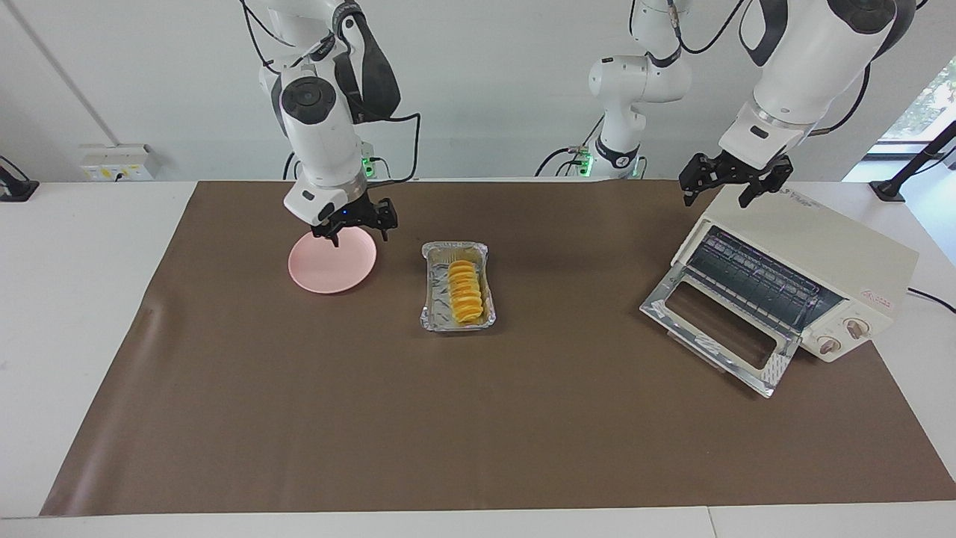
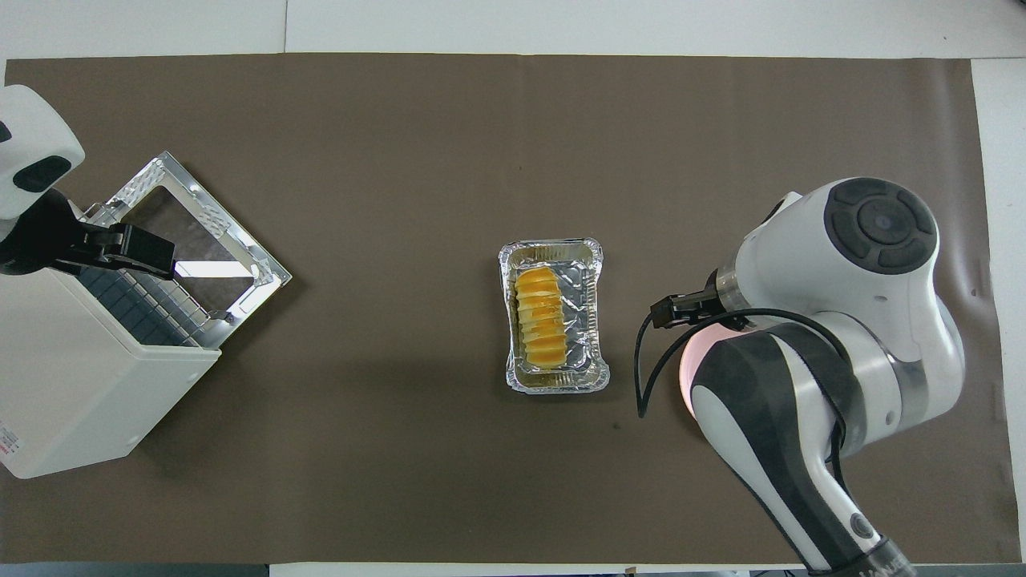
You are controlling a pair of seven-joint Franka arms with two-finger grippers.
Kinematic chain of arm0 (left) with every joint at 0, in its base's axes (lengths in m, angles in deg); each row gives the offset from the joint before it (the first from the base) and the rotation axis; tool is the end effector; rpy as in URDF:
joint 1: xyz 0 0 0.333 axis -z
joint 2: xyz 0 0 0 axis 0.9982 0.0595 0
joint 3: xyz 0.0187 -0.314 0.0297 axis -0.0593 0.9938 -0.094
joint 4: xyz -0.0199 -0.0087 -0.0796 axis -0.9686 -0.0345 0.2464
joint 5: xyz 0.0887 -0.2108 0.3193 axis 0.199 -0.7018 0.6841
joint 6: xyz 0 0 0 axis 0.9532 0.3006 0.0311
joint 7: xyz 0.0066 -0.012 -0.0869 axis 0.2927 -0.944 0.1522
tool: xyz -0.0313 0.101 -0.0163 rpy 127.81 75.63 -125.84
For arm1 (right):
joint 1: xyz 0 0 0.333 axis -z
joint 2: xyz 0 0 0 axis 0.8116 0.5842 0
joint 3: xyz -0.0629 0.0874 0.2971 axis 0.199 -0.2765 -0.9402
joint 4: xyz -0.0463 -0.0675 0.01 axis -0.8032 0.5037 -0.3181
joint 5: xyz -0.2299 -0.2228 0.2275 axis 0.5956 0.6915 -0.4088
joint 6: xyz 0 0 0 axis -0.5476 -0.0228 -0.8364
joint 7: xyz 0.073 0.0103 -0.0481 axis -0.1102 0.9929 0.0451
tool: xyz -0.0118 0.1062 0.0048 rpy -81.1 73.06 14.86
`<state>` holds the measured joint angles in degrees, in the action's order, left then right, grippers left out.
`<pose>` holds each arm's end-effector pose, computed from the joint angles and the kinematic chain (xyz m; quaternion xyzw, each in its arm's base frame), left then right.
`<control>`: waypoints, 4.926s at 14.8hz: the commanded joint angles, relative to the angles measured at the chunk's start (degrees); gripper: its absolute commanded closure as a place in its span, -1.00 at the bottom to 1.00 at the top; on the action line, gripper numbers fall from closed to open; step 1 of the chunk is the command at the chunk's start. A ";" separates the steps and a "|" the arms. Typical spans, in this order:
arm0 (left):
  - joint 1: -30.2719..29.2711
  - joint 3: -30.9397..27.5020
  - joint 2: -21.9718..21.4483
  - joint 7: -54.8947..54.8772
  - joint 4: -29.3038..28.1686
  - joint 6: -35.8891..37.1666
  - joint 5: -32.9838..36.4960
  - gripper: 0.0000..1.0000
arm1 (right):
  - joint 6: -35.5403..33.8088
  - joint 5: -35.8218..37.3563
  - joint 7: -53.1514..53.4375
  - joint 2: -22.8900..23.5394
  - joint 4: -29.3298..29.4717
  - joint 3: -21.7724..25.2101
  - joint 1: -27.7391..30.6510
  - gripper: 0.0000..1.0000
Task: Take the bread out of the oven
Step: 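Reach the right gripper to the foil tray and grasp its edge, then drag the foil tray with the right gripper beside the pink plate, then release the tray and grasp the yellow bread with the right gripper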
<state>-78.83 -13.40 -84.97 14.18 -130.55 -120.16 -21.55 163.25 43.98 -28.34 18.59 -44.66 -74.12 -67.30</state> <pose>0.5377 -0.0809 0.6118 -0.9967 0.0674 0.0441 0.0093 0.5090 0.1693 0.4480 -0.9978 -0.0484 0.0451 0.0038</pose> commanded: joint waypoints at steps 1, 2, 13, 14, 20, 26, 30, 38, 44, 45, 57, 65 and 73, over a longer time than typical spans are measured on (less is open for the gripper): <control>-0.90 0.22 -1.74 -0.23 -1.33 0.04 -0.11 -1.00 | 3.15 -0.86 5.53 1.14 -1.98 0.15 -1.88 -1.00; -0.90 0.04 -1.74 -0.23 -1.33 -0.22 -0.11 -1.00 | 4.81 -0.86 7.21 1.58 -2.68 0.15 -2.76 -1.00; -0.90 0.04 -1.74 -0.23 -1.33 -0.22 -0.11 -1.00 | 17.56 -1.30 11.25 12.92 0.57 0.15 -7.43 -1.00; -0.90 0.04 -1.74 -0.14 -1.33 -0.22 -0.11 -1.00 | 17.92 -1.30 12.92 13.01 0.31 0.15 -8.13 -1.00; -0.90 0.04 -1.74 -0.23 -1.33 -0.22 -0.11 -1.00 | 18.45 -1.39 15.57 15.30 -0.31 0.15 -8.75 -0.74; -0.90 0.04 -1.74 -0.23 -1.33 -0.22 -0.11 -1.00 | 22.41 -3.75 17.94 15.30 -3.21 0.06 -9.54 0.51; -0.90 0.04 -1.74 -0.23 -1.33 -0.22 -0.11 -1.00 | 22.32 -4.03 17.34 15.30 -2.86 0.06 -9.45 1.00; -0.90 0.04 -1.74 -0.23 -1.33 -0.22 -0.11 -1.00 | 16.44 -6.30 2.95 13.45 1.26 0.23 -0.24 1.00; -0.90 0.04 -1.74 -0.23 -1.33 -0.22 -0.11 -1.00 | 13.27 -10.27 -13.06 15.47 6.45 0.67 13.64 1.00; -0.90 0.04 -1.74 -0.23 -1.33 -0.22 -0.11 -1.00 | 13.27 -10.09 -14.38 15.56 6.46 0.67 15.92 1.00; -0.90 0.04 -1.74 -0.23 -1.33 -0.22 -0.11 -1.00 | 15.47 -10.62 -21.78 19.43 5.66 0.76 22.10 1.00; -0.90 0.04 -1.74 -0.23 -1.33 -0.22 -0.11 -1.00 | 14.85 -10.00 -21.69 19.43 7.15 0.76 21.93 -0.88; -0.90 0.04 -1.74 -0.23 -1.33 -0.22 -0.11 -1.00 | 13.71 -8.78 -19.93 18.64 8.48 0.85 17.89 -1.00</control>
<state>-78.92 -13.70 -85.33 14.19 -130.55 -120.15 -21.55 177.79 35.02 -48.69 37.70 -36.27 -73.24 -48.69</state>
